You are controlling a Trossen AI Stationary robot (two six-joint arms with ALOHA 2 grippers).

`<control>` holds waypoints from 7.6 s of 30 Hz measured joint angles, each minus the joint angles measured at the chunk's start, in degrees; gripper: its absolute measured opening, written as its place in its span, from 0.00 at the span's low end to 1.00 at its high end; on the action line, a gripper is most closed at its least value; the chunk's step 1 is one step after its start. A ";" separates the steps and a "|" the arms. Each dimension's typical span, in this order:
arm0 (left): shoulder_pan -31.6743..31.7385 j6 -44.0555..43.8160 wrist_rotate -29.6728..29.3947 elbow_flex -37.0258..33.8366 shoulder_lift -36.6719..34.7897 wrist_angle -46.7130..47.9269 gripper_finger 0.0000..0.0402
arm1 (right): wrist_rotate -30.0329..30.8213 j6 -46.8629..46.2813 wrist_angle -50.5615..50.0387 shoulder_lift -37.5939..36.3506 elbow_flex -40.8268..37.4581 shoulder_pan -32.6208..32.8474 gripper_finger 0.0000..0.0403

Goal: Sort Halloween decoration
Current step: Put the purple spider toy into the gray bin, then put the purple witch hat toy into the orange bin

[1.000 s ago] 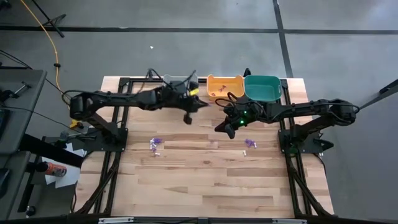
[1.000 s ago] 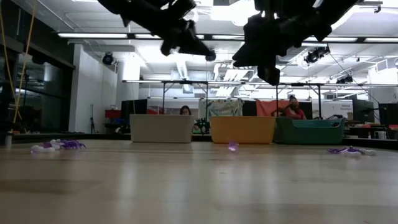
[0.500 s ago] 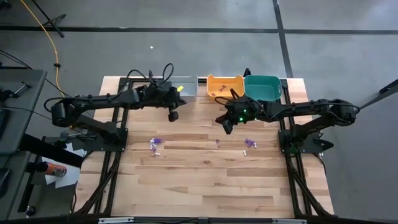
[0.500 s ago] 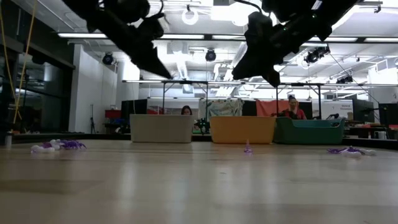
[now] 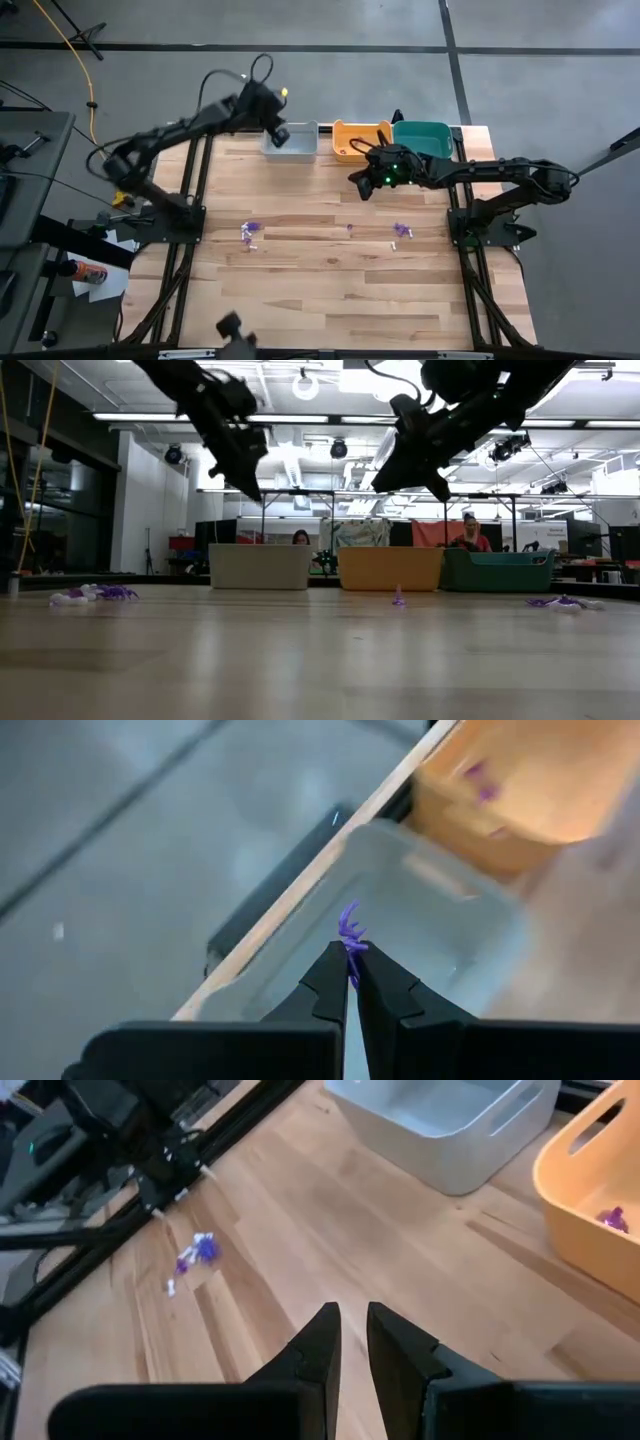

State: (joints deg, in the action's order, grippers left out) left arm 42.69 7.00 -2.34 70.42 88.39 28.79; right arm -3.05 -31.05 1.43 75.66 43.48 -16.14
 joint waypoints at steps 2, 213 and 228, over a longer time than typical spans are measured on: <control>2.08 -0.30 1.09 5.53 5.31 6.39 0.00 | 0.02 -1.05 0.00 0.00 0.00 -0.44 0.12; -19.84 -10.31 -4.06 -9.69 -30.64 -19.67 0.36 | 3.90 -5.00 -38.86 34.46 38.95 -27.09 0.36; -21.75 -11.41 4.46 -9.73 -28.93 -19.71 0.36 | 0.89 12.56 -28.25 3.41 20.83 -12.30 0.36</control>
State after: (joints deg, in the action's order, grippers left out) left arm 20.94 -4.42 2.12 60.69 59.47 9.09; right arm -2.16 -18.50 -26.82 79.07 64.32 -28.44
